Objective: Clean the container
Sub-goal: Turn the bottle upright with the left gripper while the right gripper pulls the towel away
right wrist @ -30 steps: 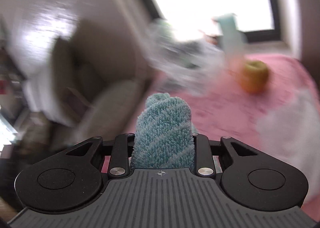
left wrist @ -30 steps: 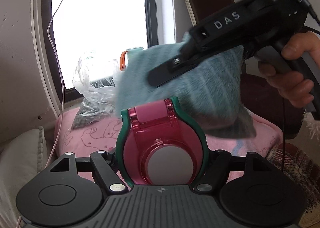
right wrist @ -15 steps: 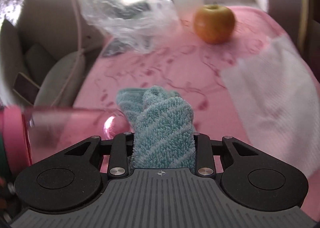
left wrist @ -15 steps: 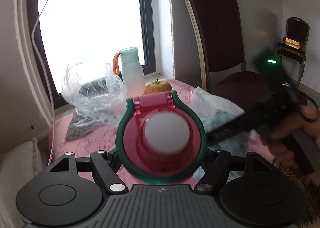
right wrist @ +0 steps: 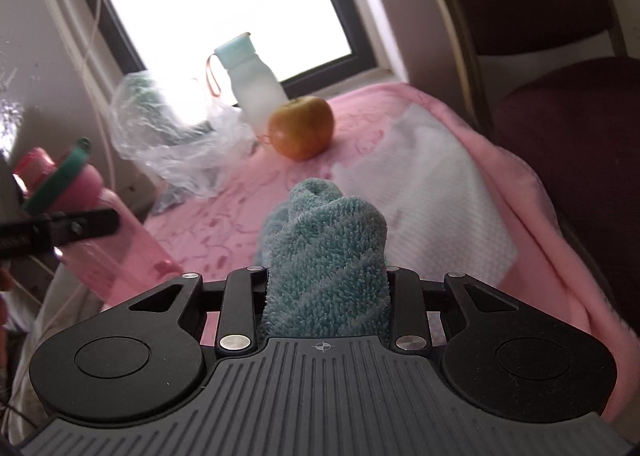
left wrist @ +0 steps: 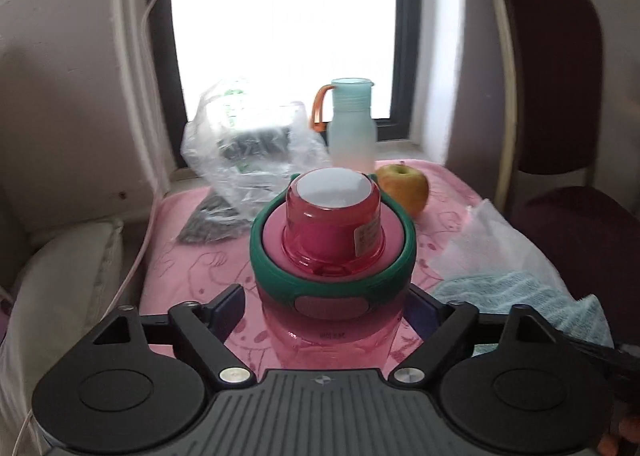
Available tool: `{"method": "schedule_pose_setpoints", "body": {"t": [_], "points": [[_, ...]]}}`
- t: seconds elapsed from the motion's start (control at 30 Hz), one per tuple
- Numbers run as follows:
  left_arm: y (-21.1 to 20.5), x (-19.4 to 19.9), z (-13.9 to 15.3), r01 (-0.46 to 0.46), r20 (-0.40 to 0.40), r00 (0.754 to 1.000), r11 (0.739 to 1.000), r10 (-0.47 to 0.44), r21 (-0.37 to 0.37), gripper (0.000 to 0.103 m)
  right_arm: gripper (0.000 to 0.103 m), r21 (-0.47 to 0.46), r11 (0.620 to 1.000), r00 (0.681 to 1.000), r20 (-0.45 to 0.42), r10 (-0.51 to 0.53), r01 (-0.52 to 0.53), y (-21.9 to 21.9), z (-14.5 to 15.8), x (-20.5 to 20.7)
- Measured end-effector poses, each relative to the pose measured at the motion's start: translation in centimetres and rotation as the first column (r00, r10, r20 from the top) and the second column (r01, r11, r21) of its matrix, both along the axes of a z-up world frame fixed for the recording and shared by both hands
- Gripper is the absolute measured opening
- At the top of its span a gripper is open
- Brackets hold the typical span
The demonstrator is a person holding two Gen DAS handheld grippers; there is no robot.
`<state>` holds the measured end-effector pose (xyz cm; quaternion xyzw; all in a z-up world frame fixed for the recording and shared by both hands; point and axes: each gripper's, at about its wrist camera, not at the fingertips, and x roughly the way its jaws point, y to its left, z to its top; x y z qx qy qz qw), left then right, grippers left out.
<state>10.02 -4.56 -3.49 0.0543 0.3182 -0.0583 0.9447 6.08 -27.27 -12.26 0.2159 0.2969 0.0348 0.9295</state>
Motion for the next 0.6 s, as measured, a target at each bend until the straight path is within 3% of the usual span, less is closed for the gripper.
{"method": "schedule_pose_setpoints", "body": {"t": [0.13,0.27,0.37,0.43,0.47,0.5,0.6], "points": [[-2.6,-0.6,-0.1,-0.164,0.044,0.986,0.984,0.161,0.067,0.095,0.036,0.035,0.999,0.998,0.052,-0.039,0.037,-0.5,-0.6,-0.6],[-4.0,-0.1,-0.6,-0.315,0.066,0.947,0.949,0.314,0.010,0.095,0.037,0.078,0.996,0.997,0.067,-0.042,0.037,-1.0,-0.9,-0.9],[-4.7,0.7,-1.1,-0.375,0.045,0.925,0.927,0.376,-0.024,0.094,0.037,0.103,0.994,0.997,0.064,-0.042,0.035,-1.4,-1.1,-1.0],[-4.9,1.1,-1.3,-0.369,0.045,0.928,0.929,0.370,-0.020,0.088,0.037,0.114,0.993,0.997,0.060,-0.041,0.034,-1.5,-1.2,-0.9],[-4.9,1.1,-1.4,-0.351,0.059,0.935,0.936,0.350,0.003,0.075,0.037,0.119,0.992,0.997,0.059,-0.040,0.033,-1.6,-1.3,-0.9],[-4.8,1.2,-1.4,-0.322,0.070,0.945,0.947,0.320,0.020,0.071,0.037,0.121,0.992,0.998,0.058,-0.040,0.032,-1.6,-1.3,-0.9],[-3.6,1.4,-1.2,-0.189,0.055,0.981,0.982,0.187,0.032,0.071,0.037,0.124,0.992,0.998,0.057,-0.035,0.028,-1.7,-1.3,-1.0]]}}
